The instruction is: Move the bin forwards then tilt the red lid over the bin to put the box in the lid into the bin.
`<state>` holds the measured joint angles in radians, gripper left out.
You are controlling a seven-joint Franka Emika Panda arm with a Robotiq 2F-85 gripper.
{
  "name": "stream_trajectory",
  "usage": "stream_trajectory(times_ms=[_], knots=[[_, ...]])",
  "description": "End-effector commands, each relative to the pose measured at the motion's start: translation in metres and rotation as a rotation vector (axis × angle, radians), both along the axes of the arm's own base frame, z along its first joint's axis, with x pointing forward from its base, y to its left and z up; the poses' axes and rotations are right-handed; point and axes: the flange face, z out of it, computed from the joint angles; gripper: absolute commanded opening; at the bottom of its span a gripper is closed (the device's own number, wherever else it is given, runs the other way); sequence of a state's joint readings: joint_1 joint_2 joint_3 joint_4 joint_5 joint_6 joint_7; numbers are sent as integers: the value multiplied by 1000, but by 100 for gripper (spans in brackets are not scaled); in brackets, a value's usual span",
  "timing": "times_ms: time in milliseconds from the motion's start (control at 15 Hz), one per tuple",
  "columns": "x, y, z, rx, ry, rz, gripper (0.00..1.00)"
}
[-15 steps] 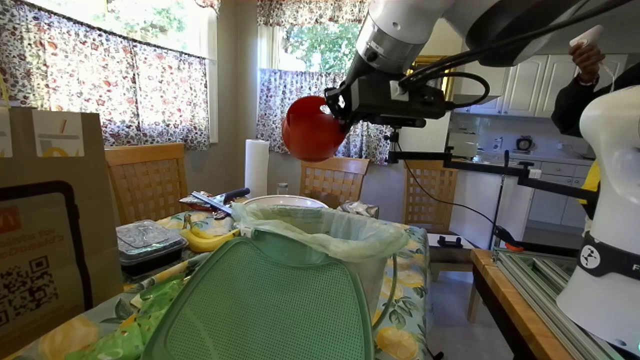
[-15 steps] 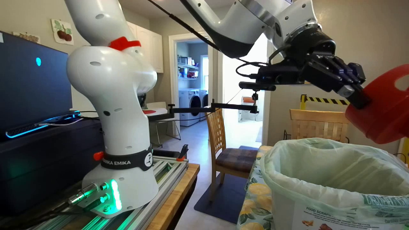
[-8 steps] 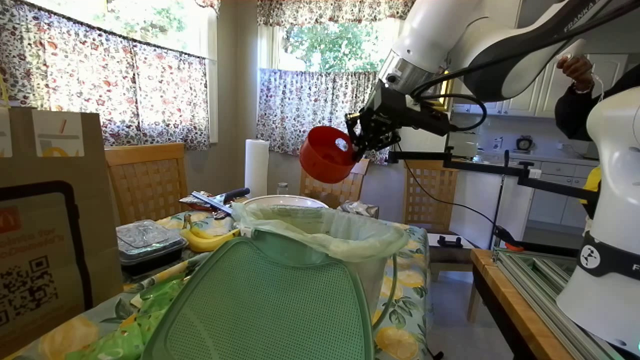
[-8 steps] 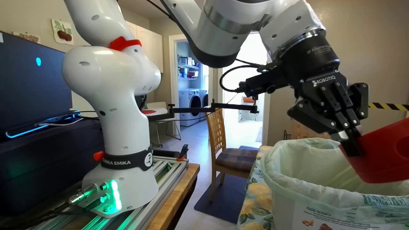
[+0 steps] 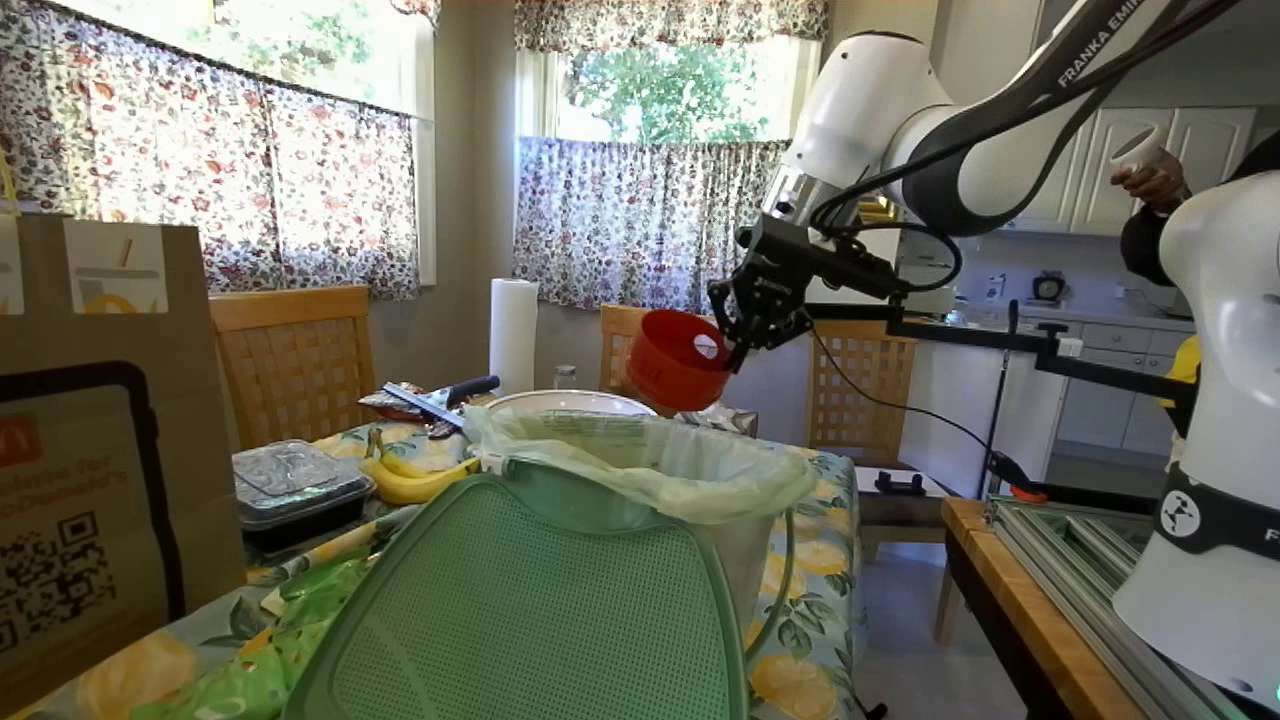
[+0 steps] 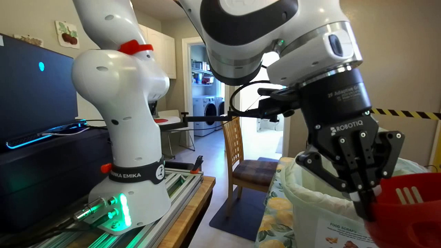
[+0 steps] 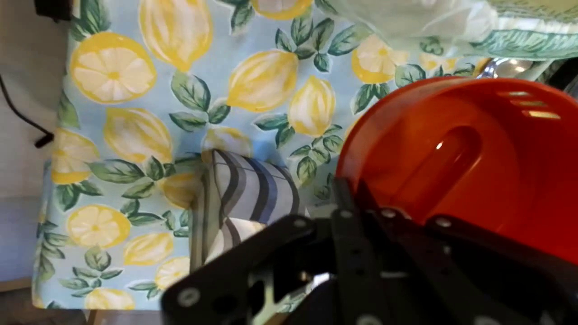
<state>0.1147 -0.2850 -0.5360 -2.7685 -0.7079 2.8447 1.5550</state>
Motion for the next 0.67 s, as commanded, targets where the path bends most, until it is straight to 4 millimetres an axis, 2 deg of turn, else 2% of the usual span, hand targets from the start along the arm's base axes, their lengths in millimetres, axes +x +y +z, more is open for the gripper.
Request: stream_trajectory(times_ms=[0,400,600], knots=[[-2,-8,-24,55,72,-14,1],[-7,-30,-58,97,138,-112,1],[2,-35,-79,113,153,-97,1]])
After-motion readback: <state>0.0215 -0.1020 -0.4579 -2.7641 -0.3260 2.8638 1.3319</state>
